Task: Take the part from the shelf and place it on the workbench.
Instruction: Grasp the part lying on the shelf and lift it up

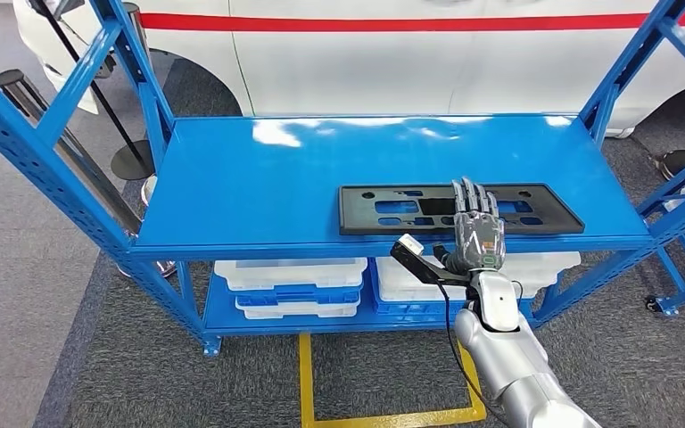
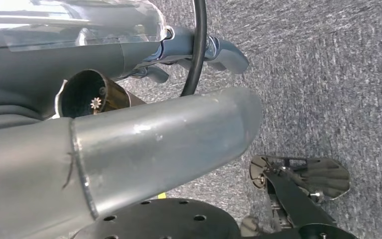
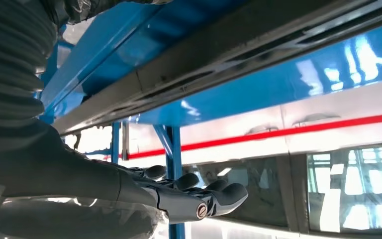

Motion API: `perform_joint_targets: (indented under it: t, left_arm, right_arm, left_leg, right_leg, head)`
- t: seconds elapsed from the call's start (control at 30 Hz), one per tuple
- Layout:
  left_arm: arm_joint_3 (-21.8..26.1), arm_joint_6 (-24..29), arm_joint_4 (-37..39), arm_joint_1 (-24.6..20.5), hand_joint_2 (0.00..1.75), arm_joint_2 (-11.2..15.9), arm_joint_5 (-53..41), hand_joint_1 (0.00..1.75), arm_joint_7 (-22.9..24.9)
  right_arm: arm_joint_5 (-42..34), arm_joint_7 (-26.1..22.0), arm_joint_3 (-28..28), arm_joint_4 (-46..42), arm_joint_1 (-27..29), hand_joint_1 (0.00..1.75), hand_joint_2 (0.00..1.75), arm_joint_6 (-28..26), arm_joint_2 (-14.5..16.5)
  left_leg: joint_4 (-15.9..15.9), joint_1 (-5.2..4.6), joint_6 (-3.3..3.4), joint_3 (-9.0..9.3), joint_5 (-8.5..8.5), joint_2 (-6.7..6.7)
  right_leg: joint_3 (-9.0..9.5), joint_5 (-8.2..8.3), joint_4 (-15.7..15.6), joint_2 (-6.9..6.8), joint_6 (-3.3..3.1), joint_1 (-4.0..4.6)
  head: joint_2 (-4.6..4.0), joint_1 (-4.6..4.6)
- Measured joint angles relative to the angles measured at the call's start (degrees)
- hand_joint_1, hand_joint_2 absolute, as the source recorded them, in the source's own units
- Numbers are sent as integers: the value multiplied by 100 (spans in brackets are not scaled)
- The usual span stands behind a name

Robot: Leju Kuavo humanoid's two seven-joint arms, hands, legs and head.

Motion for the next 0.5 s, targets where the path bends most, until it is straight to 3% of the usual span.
perform_joint_targets:
  t: [0.03,0.07,0.13,0.17,0.2,0.3,0.37,0.47,0.5]
  left_arm:
    - [0,-2,0,4,0,-1,-1,0,0]
    - [0,-5,0,7,0,-1,-1,0,0]
    - [0,-12,0,13,0,-1,-1,0,-1]
    - [0,-15,0,9,0,-1,-1,0,-2]
    - [0,-17,0,2,0,-1,0,0,-5]
    - [1,-20,0,-9,0,0,3,0,-15]
    - [2,-21,0,-4,0,1,5,0,-20]
    - [2,-21,0,0,0,1,8,0,-28]
    - [2,-21,0,3,0,1,8,0,-30]
  right_arm:
    - [-4,0,0,10,9,0,175,0,0]
    - [-7,0,0,16,13,0,175,0,0]
    - [-11,0,0,22,9,0,175,1,0]
    - [-11,0,0,25,5,0,175,1,0]
    - [-12,0,0,28,6,0,175,2,0]
    - [-25,-4,0,33,15,0,175,2,-1]
    - [-37,-14,0,32,2,0,175,3,-4]
    - [-41,-24,0,32,3,0,175,8,-5]
    - [-41,-25,0,32,11,0,175,9,-4]
  left_leg:
    - [7,1,-6,16,-21,-3]
    - [20,4,-17,40,-49,-5]
    - [57,3,-60,89,-120,-6]
    - [81,-3,-89,97,-153,-7]
    - [92,-9,-122,95,-171,-7]
    - [91,-9,-216,90,-200,-7]
    - [285,3,-270,17,-332,-1]
    - [1330,9,-312,-527,-756,4]
    - [1636,9,-316,-716,-814,4]
  right_leg:
    - [-55,86,5,-2,8,-20]
    - [-5,276,-198,-5,14,-40]
    - [268,696,-899,-12,13,-64]
    - [391,795,-1187,-11,-3,-56]
    - [456,817,-1343,-7,-23,-42]
    - [489,767,-1417,12,-120,-23]
    - [535,758,-1453,17,-199,-41]
    - [597,720,-1469,10,-284,-27]
    - [616,704,-1469,9,-297,-16]
  head:
    - [0,0]
    - [0,0]
    - [0,2]
    - [0,1]
    - [0,0]
    - [0,-3]
    - [0,-4]
    - [0,-7]
    - [0,-6]
